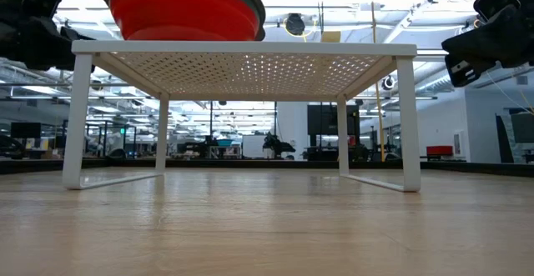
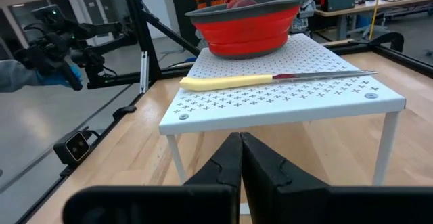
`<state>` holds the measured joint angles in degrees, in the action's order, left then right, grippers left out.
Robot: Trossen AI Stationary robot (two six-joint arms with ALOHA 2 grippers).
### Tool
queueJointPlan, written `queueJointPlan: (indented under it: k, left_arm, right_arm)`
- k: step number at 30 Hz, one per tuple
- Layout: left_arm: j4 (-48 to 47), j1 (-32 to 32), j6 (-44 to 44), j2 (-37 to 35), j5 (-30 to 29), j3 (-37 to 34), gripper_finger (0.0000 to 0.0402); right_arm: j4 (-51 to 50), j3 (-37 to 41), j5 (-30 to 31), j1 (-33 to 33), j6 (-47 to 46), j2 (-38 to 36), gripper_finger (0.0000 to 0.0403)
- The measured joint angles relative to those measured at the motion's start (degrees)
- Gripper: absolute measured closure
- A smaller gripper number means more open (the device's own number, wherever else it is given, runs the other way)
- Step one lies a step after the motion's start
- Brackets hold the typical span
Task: Pick & Place Fruit
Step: Return to Home Position
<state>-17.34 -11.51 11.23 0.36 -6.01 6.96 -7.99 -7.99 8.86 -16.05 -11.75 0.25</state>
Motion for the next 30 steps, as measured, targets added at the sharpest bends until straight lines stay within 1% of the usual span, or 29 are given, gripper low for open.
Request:
queueJointPlan:
  k: [5, 17, 24, 30]
  left_arm:
    - [7.1, 0.0, 1.1, 0.1, 1.0, -2.4, 0.0382]
    - [7.4, 0.0, 1.7, 0.4, 1.0, -2.4, 0.0382]
    - [7.4, 0.0, -1.3, 0.4, 1.0, -2.4, 0.0382]
    - [7.4, 0.0, -1.3, 0.4, 1.0, -2.4, 0.0382]
  right_arm:
    - [0.0, 0.0, 0.0, 0.0, 0.0, 0.0, 0.0403]
    - [0.0, 0.1, 0.0, 0.0, 0.5, 0.0, 0.0403]
    - [0.0, 0.1, 0.0, 0.0, 0.5, 0.0, 0.0403]
    - [0.0, 0.1, 0.0, 0.0, 0.5, 0.0, 0.0403]
